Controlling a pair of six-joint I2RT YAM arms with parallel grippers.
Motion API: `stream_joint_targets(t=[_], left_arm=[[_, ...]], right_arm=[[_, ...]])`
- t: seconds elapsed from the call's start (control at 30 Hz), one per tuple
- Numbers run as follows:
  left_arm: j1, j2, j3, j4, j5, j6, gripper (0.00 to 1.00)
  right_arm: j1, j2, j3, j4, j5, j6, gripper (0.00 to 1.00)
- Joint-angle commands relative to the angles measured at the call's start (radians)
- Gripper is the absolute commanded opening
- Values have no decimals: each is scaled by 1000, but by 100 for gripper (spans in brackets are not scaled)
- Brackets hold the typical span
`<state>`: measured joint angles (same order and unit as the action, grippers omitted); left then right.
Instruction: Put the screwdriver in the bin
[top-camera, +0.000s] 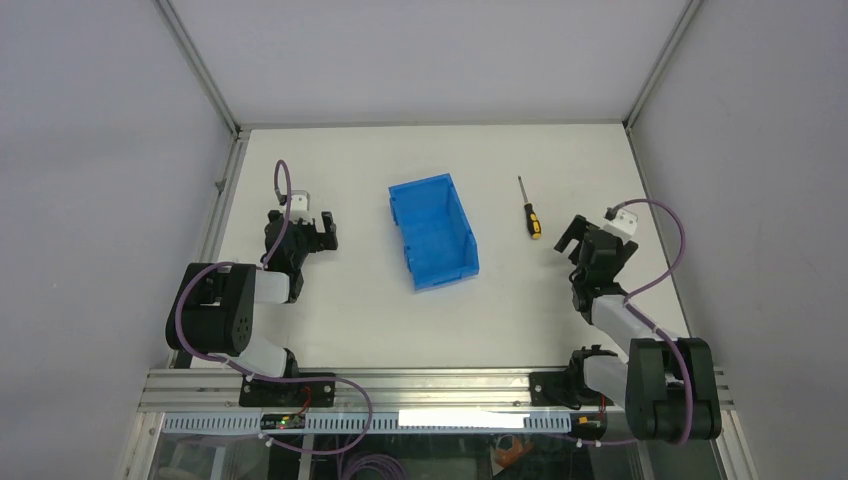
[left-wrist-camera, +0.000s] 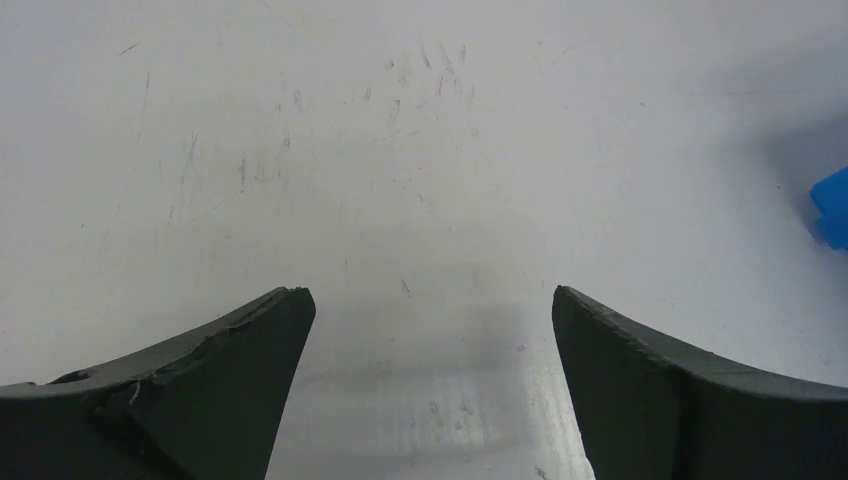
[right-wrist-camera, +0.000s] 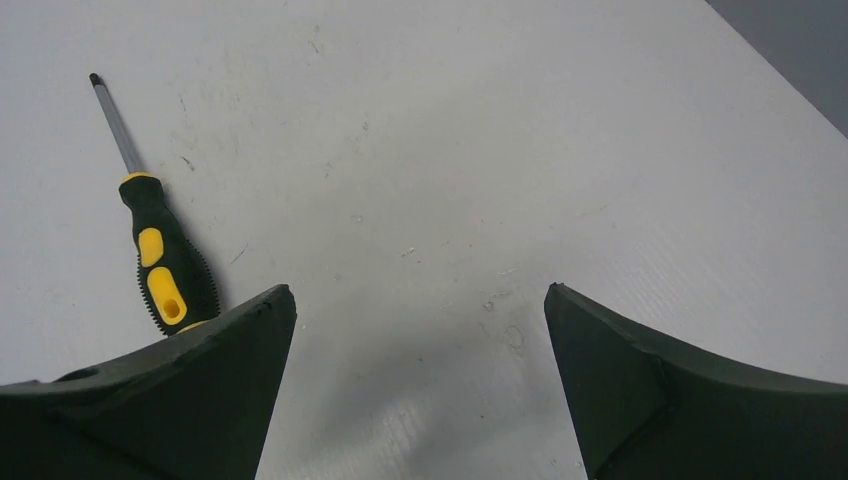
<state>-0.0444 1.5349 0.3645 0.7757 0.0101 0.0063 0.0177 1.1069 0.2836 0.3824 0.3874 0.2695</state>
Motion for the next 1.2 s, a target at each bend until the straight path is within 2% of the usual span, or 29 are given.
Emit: stream_joint_targets(t=[0.0,0.07,0.17,0.3,0.4,0.5,0.6,0.73,0.9,1.17], left_arm=[[3,-27,19,27,19,-17,99],[3,-29,19,27,18,-17,99],[3,-28,19,27,20,-17,99],[3,-28,19,27,20,-17,99],[2,-28,19,27,20,-17,99],[3,-28,19,26,20,-17,99],[3,-28,19,26,20,-17,99],[4,-29,19,27,19,-18,99],[3,-27,19,27,19,-17,99],[3,-28,19,27,20,-17,99]], right_arm=[[2,0,41,-2,51,26,100],[1,-13,60,-35,40,35,100],[3,-37,136,-190,4,55,100],[5,-28,358,-555,0,52,100],[6,75,602,-850,-100,54,100],[9,222,808,-1046,-139,11,100],[11,378,976,-1174,-197,-78,99],[22,545,1118,-1215,-330,-165,95],[71,664,1173,-1203,-377,-208,95],[143,798,1189,-1150,-297,-211,91]])
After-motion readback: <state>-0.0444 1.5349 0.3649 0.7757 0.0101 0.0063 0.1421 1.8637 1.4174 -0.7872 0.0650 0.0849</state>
